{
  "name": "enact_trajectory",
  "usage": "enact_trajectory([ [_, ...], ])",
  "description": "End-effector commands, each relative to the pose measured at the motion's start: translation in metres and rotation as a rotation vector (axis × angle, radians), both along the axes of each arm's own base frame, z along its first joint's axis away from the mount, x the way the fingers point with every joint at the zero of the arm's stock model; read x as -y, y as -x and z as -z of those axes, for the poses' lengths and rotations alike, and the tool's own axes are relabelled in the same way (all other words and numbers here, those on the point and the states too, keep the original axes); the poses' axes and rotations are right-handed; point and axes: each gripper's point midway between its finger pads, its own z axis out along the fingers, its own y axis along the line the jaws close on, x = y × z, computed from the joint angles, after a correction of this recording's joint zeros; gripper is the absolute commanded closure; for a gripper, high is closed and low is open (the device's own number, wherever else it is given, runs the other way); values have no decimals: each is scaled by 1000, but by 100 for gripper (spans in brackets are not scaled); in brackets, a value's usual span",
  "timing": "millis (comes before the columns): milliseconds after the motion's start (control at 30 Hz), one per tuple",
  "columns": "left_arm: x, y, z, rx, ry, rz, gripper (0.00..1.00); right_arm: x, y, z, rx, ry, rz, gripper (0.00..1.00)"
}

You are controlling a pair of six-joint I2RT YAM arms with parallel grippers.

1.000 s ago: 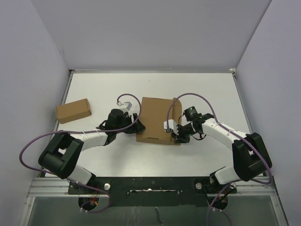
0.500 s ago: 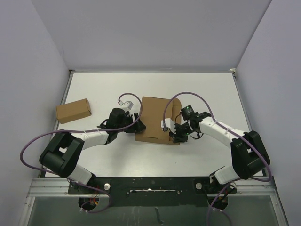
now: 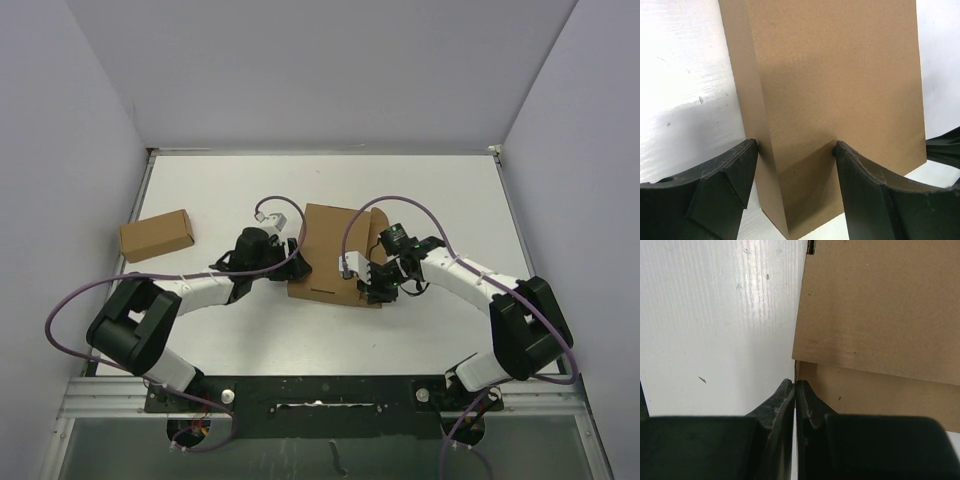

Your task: Fold the paper box

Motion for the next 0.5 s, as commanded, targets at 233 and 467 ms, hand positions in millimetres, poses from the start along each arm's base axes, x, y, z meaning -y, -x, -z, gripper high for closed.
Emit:
enact_trajectory([
  [233,13,8,9,-38,-23,47,40,-30,-13,-33,84,-121,-50,98],
  [467,14,8,12,-51,-28,37,40,-30,-13,-30,78,-107,-47,98],
])
